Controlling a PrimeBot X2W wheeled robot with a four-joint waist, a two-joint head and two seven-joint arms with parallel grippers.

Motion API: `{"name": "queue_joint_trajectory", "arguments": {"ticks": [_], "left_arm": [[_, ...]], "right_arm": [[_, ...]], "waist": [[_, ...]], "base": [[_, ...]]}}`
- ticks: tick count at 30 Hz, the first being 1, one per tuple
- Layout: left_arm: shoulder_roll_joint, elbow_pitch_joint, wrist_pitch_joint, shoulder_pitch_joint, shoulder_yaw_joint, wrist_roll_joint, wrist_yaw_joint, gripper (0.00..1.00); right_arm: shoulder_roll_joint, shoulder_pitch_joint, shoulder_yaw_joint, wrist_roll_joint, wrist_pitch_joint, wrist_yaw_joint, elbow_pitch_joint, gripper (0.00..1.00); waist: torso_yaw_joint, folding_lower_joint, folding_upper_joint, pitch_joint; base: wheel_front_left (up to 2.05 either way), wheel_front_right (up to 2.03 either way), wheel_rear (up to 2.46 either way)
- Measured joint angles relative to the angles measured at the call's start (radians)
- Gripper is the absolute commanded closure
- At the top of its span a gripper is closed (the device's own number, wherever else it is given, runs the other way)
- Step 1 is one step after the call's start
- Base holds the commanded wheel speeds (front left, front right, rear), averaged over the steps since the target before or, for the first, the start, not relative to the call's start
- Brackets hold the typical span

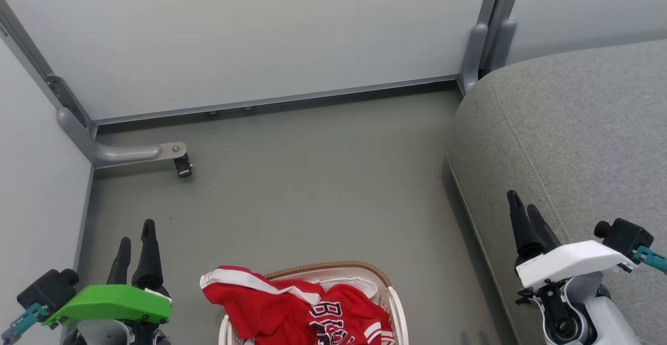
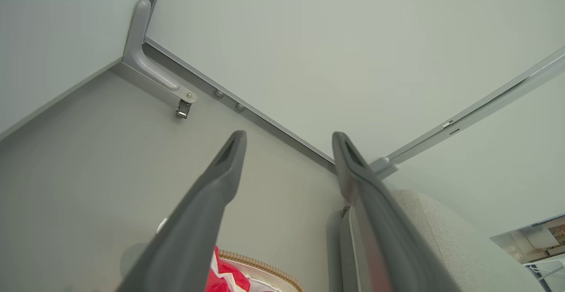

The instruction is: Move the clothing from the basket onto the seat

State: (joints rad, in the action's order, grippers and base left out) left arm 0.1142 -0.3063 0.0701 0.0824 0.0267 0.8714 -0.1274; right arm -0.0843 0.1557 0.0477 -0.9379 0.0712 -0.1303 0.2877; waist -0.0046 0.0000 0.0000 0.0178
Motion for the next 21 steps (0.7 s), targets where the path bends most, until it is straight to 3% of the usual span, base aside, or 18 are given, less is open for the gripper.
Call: {"name": "queue_joint_trajectory", "arguments": {"ticks": [21], "left_arm": [[0.025,-0.029,0.063,-0.007,-0.048,-0.315,0.014,0.00]], "right_arm": [[0.004,0.020,0.053,0.325,0.062,0.000,0.082,0.00]], "waist": [[-0.004,0.0000,0.0000,0.001]], "base": [[0.00,0.00,0.00]]}}
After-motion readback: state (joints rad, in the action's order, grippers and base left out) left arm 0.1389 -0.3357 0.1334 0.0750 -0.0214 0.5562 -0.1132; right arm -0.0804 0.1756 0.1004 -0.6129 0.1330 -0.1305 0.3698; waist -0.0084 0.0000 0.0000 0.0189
